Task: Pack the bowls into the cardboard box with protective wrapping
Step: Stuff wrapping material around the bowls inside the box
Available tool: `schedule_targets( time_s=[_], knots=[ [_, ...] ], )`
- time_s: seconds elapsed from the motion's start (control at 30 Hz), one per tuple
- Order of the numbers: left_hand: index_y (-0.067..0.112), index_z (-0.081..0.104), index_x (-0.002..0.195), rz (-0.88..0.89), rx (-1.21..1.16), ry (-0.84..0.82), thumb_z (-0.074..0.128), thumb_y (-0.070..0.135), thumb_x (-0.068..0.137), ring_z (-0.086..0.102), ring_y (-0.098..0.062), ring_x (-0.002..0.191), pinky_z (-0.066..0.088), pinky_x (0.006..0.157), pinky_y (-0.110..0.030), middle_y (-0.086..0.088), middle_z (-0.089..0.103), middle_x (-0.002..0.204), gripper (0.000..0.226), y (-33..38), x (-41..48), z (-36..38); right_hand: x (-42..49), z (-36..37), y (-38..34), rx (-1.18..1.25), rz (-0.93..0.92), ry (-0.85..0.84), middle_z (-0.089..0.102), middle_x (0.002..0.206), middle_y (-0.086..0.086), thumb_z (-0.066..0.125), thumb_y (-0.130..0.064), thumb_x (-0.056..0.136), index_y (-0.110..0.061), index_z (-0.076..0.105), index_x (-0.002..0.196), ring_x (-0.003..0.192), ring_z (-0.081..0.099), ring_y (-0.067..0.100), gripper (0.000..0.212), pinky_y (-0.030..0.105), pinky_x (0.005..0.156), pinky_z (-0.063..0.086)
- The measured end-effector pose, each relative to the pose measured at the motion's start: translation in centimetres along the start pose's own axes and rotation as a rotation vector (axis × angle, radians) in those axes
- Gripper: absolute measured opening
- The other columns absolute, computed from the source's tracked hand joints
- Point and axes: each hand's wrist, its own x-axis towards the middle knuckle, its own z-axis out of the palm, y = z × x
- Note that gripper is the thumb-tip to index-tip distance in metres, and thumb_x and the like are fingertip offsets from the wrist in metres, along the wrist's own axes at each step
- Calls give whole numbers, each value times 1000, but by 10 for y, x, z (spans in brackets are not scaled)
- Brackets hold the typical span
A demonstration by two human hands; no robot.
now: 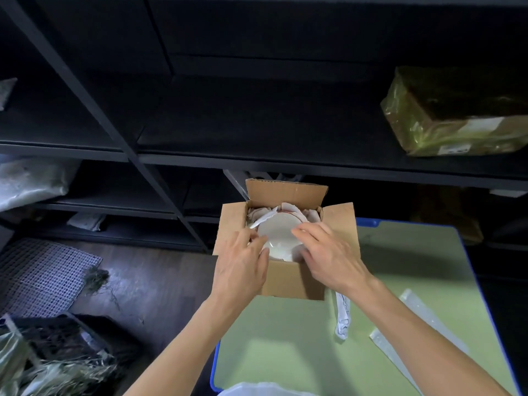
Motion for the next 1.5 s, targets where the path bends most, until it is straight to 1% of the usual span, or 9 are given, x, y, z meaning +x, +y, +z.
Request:
schedule_targets(
  time_s=[0.27, 0.47, 0.6, 0.7, 0.83, 0.97, 1.17, 1.37, 1.5],
  knots=[
    [18, 69, 92, 92, -78, -67, 57, 18, 96, 50, -26, 71, 43, 66, -45, 0, 60, 82, 13, 47, -19, 13, -56, -15, 14, 95, 89, 118, 63, 123, -6, 64, -10, 91, -18, 66, 126, 113, 55, 17, 36, 28, 94, 49],
    [20, 61, 85, 177, -188, -166, 52, 22, 99, 53, -24, 70, 43, 63, -40, 2, 57, 73, 16, 94, -35, 33, -103, -28, 39, 126, 147, 206, 65, 105, -4, 63, -10, 94, -14, 72, 108, 97, 58, 23, 16, 35, 83, 51],
    [20, 61, 84, 181, -192, -215, 54, 23, 97, 53, -21, 68, 41, 56, -38, 5, 57, 73, 15, 123, -51, 45, -134, -31, 55, 134, 210, 201, 63, 101, -6, 62, -12, 95, -17, 71, 106, 95, 58, 21, 15, 27, 74, 49],
    [17, 61, 83, 189, -208, -265, 55, 19, 97, 50, -20, 67, 42, 57, -40, 4, 53, 71, 16, 136, -61, 57, -154, -27, 67, 133, 282, 130, 64, 103, -6, 65, -12, 93, -18, 70, 109, 96, 58, 22, 18, 26, 69, 46],
    [23, 62, 90, 160, -196, -318, 47, 26, 98, 55, -20, 71, 44, 57, -39, 6, 58, 78, 17, 145, -74, 76, -176, -14, 82, 163, 355, -41, 63, 116, -5, 57, -24, 99, -21, 65, 125, 111, 55, 21, 27, 32, 82, 49],
    [29, 63, 115, 66, -101, -425, 43, 33, 100, 59, -21, 87, 42, 63, -34, 5, 61, 98, 24, 143, -91, 94, -184, 2, 90, 166, 358, -190, 57, 128, -10, 48, -32, 103, -27, 56, 136, 121, 49, 14, 34, 31, 90, 47],
    [30, 52, 135, -99, -65, -531, 39, 32, 102, 55, -20, 106, 46, 78, -33, 4, 55, 120, 36, 129, -107, 103, -172, 19, 90, 146, 314, -330, 53, 134, -8, 43, -33, 103, -27, 50, 141, 125, 47, 15, 39, 33, 95, 46],
    [28, 61, 125, -69, -163, -346, 43, 28, 101, 58, -20, 100, 48, 76, -36, 7, 61, 114, 30, 133, -101, 83, -154, 13, 71, 181, 201, -279, 58, 126, -11, 48, -28, 101, -29, 58, 133, 121, 50, 14, 33, 33, 88, 47],
    [25, 64, 106, -51, -200, -167, 48, 23, 98, 60, -27, 75, 49, 59, -40, 5, 66, 91, 18, 132, -81, 56, -132, -6, 57, 202, 120, -164, 63, 117, -11, 54, -24, 99, -26, 65, 121, 112, 56, 15, 25, 32, 81, 48]
  ],
)
